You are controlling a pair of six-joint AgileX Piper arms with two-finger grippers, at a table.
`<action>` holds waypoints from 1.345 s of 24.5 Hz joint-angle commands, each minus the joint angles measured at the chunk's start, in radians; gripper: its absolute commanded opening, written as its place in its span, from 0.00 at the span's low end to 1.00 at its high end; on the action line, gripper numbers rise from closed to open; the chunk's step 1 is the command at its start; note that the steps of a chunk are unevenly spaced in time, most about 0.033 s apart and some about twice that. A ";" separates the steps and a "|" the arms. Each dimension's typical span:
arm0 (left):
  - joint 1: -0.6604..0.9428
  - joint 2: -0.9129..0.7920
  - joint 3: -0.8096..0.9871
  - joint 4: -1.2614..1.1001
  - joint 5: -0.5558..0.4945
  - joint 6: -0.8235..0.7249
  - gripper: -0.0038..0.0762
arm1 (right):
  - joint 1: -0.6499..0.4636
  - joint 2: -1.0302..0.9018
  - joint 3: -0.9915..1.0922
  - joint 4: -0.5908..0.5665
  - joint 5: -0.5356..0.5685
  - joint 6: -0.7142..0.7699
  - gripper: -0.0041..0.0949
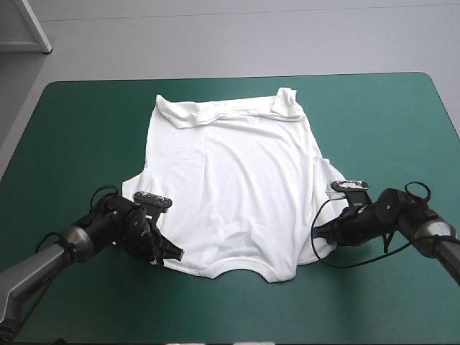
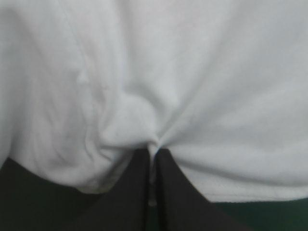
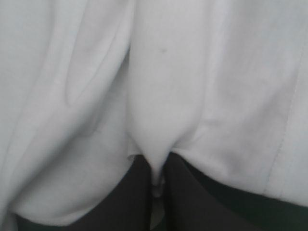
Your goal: Fold the cloth
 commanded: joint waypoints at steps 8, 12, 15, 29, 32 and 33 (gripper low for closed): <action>-0.003 -0.163 -0.617 0.239 0.359 -0.025 0.04 | 0.000 -0.291 -0.506 -0.012 0.200 0.084 0.03; -0.003 -0.177 -0.944 0.277 0.396 0.050 0.04 | 0.000 -0.292 -0.818 -0.012 0.240 0.087 0.03; -0.003 -0.177 -1.151 0.318 0.396 0.104 0.04 | 0.000 -0.292 -1.023 -0.044 0.236 0.077 0.03; -0.003 -0.152 -1.574 0.508 0.396 0.276 0.04 | 0.000 -0.292 -1.485 -0.234 0.185 0.106 0.03; -0.003 -0.152 -1.598 0.533 0.396 0.290 0.04 | 0.000 -0.292 -1.536 -0.242 0.183 0.104 0.03; -0.003 -0.152 -1.607 0.553 0.391 0.301 0.04 | 0.000 -0.292 -1.544 -0.242 0.176 0.100 0.03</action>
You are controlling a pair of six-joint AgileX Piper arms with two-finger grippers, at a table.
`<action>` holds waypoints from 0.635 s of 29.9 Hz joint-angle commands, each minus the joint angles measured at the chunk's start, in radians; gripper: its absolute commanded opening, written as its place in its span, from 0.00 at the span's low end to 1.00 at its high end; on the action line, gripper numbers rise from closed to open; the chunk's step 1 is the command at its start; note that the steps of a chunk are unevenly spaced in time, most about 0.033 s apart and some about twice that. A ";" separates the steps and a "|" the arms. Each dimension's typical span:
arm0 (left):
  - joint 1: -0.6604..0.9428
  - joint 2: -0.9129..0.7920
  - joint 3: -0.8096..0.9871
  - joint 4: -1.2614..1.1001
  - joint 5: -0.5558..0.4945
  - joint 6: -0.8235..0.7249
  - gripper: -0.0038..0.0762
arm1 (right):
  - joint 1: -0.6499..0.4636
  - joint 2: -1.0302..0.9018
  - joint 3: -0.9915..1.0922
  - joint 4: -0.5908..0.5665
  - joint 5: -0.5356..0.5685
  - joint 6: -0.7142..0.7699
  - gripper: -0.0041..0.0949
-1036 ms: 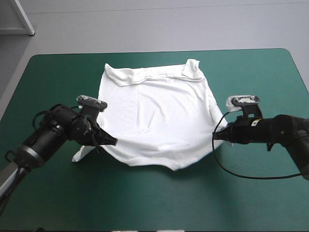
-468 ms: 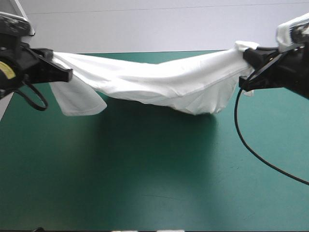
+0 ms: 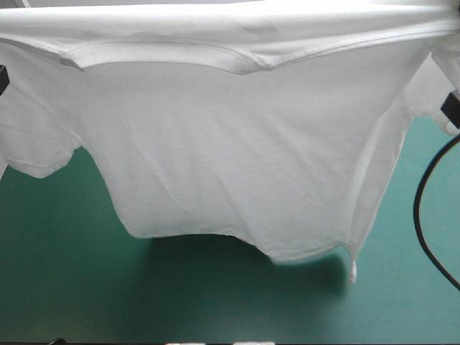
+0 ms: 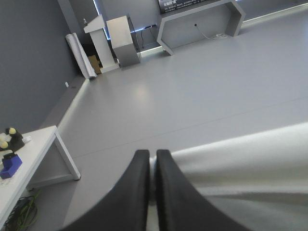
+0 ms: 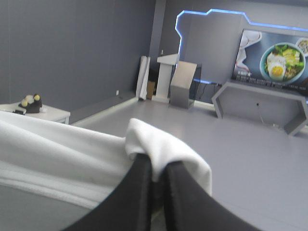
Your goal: Fold the cloth
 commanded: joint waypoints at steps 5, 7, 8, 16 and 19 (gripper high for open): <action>-0.003 -0.002 -0.076 0.148 -0.035 0.039 0.04 | -0.002 -0.005 -0.059 -0.061 -0.168 -0.026 0.03; -0.003 0.011 -0.076 0.148 -0.052 0.048 0.04 | -0.002 0.010 -0.055 -0.067 -0.168 -0.026 0.03; -0.003 0.020 -0.076 0.153 -0.056 0.048 0.04 | -0.002 0.018 -0.053 -0.075 -0.166 -0.026 0.03; -0.003 0.236 -0.076 0.118 -0.096 0.092 0.04 | -0.002 0.181 -0.053 -0.089 -0.103 -0.026 0.03; -0.003 0.338 -0.076 0.115 -0.096 0.088 0.04 | -0.002 0.276 -0.053 -0.127 -0.090 -0.019 0.03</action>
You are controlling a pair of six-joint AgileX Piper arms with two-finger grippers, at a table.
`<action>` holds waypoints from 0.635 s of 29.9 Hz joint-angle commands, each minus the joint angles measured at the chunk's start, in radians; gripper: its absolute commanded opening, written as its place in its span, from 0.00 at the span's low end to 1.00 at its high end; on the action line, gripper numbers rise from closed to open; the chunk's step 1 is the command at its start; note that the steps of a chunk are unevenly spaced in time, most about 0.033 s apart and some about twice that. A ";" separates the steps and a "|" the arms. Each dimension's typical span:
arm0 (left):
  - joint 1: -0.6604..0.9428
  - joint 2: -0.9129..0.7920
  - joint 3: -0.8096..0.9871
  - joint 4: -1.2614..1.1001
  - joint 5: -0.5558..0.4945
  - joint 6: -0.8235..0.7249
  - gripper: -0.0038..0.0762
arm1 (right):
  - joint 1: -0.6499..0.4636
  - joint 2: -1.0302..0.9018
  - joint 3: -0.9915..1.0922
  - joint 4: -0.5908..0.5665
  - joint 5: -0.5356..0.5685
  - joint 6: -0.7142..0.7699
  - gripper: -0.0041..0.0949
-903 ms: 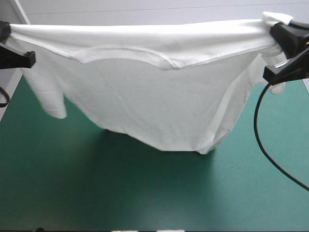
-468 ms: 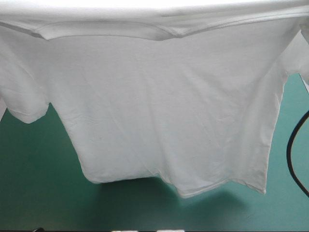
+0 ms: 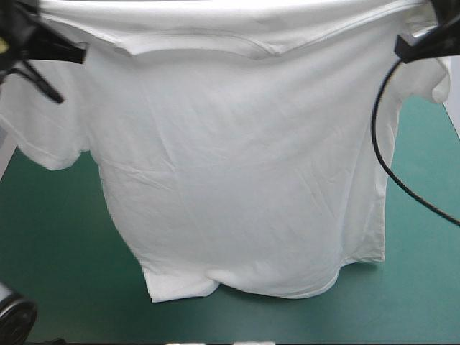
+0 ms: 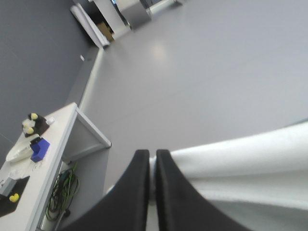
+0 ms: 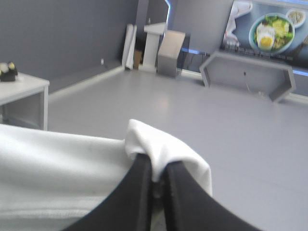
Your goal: Fold the cloth
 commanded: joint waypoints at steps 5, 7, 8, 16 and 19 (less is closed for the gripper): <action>0.018 0.188 -0.011 0.040 -0.131 -0.073 0.04 | -0.008 0.229 -0.014 -0.113 -0.116 0.024 0.03; 0.052 0.232 -0.011 -0.007 -0.178 -0.104 0.04 | -0.008 0.292 -0.014 -0.138 -0.157 0.044 0.03; 0.079 0.252 -0.011 -0.049 -0.198 -0.113 0.04 | -0.008 0.327 -0.014 -0.143 -0.182 0.044 0.03; 0.291 0.401 -0.011 -0.295 -0.270 -0.187 0.04 | -0.008 0.554 -0.014 -0.131 -0.393 0.042 0.03; 0.317 0.457 -0.011 -0.295 -0.296 -0.187 0.04 | -0.008 0.618 -0.014 -0.134 -0.429 0.038 0.03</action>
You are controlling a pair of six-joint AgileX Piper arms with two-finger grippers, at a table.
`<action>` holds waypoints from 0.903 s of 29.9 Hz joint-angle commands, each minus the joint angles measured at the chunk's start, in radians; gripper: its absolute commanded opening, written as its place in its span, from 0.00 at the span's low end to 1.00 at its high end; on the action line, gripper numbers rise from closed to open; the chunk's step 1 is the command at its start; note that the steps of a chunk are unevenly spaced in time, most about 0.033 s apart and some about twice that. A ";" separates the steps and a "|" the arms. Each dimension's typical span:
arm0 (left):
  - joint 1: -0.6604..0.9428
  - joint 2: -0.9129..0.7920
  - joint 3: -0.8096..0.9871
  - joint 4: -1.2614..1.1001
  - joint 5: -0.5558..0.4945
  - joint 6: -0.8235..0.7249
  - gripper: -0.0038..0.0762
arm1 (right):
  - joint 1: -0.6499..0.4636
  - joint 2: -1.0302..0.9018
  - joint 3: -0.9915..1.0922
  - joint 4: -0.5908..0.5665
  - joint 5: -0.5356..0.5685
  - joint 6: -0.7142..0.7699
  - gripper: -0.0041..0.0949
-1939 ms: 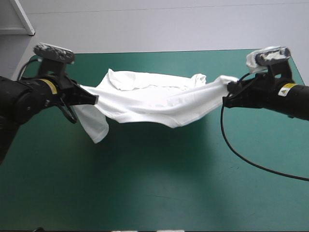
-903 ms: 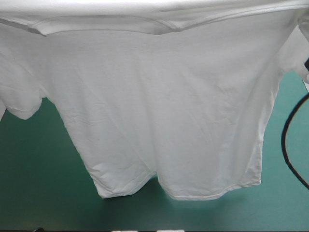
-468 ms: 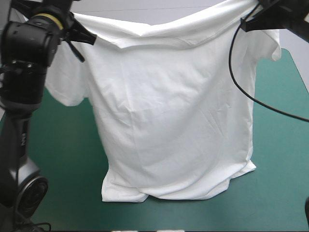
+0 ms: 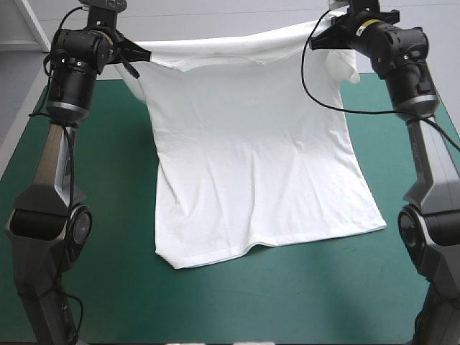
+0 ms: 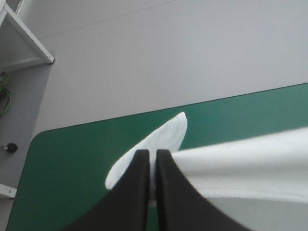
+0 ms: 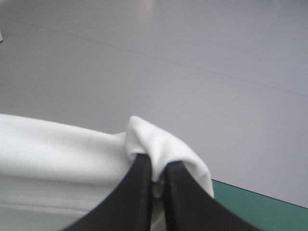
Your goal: Fold the cloth
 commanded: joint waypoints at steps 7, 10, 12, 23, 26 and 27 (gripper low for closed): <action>0.020 0.122 -0.023 -0.043 -0.200 -0.029 0.21 | -0.007 0.104 -0.027 0.009 -0.184 0.008 0.37; 0.020 0.176 -0.023 -0.048 -0.213 -0.059 0.45 | -0.007 0.141 -0.027 0.005 -0.182 0.007 0.78; 0.020 0.192 -0.023 -0.066 -0.160 -0.059 0.56 | -0.007 0.149 -0.027 0.005 -0.141 0.007 0.95; 0.020 0.071 -0.021 -0.195 0.253 -0.007 0.58 | -0.007 -0.007 -0.031 -0.039 0.427 0.050 0.65; 0.020 -0.003 0.042 -0.241 0.255 -0.005 0.58 | -0.007 -0.047 -0.024 -0.072 0.569 0.054 0.61; 0.020 -0.036 0.083 -0.261 0.255 -0.005 0.58 | -0.007 -0.067 -0.006 -0.081 0.569 0.074 0.60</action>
